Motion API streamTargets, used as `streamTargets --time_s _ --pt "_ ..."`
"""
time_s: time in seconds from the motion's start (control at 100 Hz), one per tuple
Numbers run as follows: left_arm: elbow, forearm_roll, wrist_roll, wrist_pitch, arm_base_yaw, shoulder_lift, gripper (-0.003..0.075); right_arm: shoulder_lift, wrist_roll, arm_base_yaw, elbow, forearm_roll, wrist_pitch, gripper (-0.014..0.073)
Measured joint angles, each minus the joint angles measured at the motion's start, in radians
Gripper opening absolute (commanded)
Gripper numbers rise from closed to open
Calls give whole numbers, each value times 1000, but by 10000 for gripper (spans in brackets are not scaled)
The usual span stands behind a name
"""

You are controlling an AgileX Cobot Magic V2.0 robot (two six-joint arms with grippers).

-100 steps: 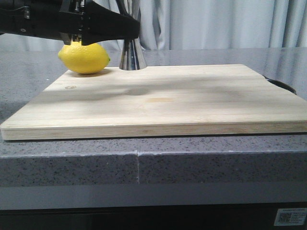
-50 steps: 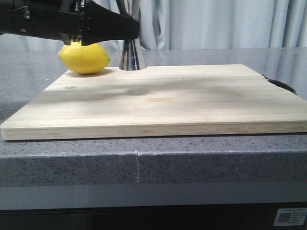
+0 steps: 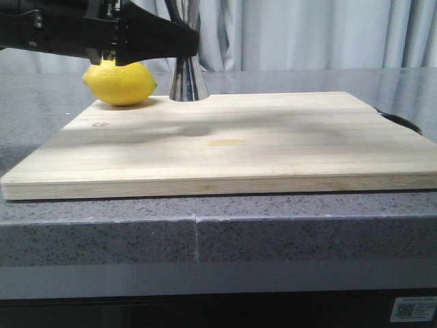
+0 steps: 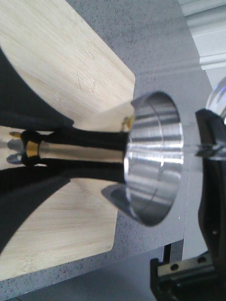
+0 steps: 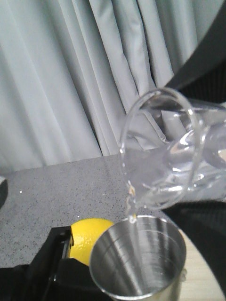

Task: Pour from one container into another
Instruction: 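Tilt the beaker with the right gripper, pouring liquid into the jigger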

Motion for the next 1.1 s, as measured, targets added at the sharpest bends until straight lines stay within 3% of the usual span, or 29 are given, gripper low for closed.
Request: streamTargets --time_s 1.1 --pt "0 8 0 0 0 0 59 0 0 0 0 -139 6 216"
